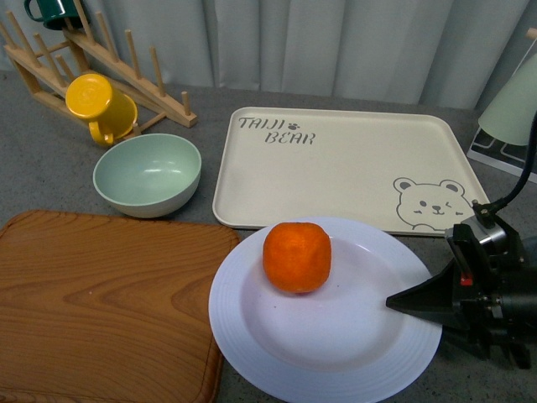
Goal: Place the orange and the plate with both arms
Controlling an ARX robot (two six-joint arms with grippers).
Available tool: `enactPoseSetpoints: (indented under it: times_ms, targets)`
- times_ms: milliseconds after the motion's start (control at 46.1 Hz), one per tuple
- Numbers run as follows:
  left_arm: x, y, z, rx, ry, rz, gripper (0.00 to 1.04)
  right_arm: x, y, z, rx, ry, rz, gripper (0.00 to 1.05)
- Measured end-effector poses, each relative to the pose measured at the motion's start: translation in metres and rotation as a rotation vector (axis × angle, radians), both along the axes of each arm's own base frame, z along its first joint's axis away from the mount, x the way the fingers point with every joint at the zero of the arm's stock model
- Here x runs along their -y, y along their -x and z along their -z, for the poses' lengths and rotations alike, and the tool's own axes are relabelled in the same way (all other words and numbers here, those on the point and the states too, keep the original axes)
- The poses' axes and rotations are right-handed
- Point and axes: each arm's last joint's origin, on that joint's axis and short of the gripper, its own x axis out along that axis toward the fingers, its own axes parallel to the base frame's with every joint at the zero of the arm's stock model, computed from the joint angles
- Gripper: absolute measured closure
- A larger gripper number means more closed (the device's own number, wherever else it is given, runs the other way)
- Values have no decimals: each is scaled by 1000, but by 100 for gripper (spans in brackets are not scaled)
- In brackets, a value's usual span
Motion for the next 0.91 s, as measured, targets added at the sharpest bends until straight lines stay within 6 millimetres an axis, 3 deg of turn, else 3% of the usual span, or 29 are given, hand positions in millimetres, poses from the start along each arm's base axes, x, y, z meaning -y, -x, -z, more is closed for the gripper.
enactPoseSetpoints:
  times_ms: [195, 390, 716, 911]
  targets:
    - [0, 0, 0, 0, 0, 0, 6, 8, -10, -34, 142, -80, 32, 101]
    - [0, 0, 0, 0, 0, 0, 6, 13, -40, -39, 179, -72, 66, 101]
    - [0, 0, 0, 0, 0, 0, 6, 13, -106, -29, 216, -40, 90, 101]
    - [0, 0, 0, 0, 0, 0, 6, 7, -130, -14, 192, -15, 100, 101]
